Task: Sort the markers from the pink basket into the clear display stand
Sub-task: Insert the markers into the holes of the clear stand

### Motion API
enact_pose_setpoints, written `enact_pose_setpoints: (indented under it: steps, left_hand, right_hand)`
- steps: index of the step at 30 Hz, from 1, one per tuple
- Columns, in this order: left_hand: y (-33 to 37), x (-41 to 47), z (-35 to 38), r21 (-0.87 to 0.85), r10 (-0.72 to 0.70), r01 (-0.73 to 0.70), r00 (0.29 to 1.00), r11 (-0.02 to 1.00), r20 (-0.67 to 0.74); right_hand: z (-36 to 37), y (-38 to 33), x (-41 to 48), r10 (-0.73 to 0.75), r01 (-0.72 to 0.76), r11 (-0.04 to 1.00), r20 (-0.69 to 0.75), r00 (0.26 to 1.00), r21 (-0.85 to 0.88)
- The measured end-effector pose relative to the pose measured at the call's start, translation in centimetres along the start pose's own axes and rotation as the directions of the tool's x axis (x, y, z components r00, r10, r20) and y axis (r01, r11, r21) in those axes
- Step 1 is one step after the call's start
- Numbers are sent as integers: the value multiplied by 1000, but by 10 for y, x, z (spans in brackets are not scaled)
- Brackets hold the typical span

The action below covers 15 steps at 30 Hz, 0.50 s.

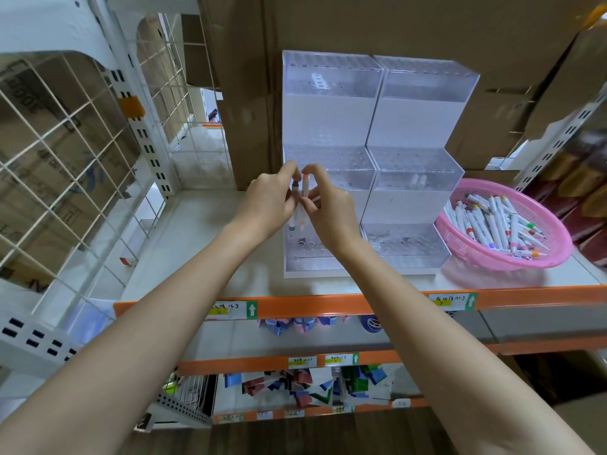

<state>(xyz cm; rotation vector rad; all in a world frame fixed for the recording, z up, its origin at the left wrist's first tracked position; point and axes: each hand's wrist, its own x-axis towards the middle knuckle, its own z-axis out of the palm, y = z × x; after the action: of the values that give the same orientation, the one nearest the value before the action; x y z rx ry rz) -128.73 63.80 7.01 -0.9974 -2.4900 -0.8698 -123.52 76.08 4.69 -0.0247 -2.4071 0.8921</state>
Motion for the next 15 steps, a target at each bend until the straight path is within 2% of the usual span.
enact_pose_setpoints:
  steps: [9, 15]
  left_hand:
    - [1, 3, 3, -34, -76, 75, 996, 997, -40]
    - [-8, -9, 7, -84, -129, 126, 991, 988, -25]
  right_hand:
    - [-4, -2, 1, -51, 51, 998, -15, 999, -36]
    - [-1, 4, 0, -2, 2, 998, 12, 1000, -64]
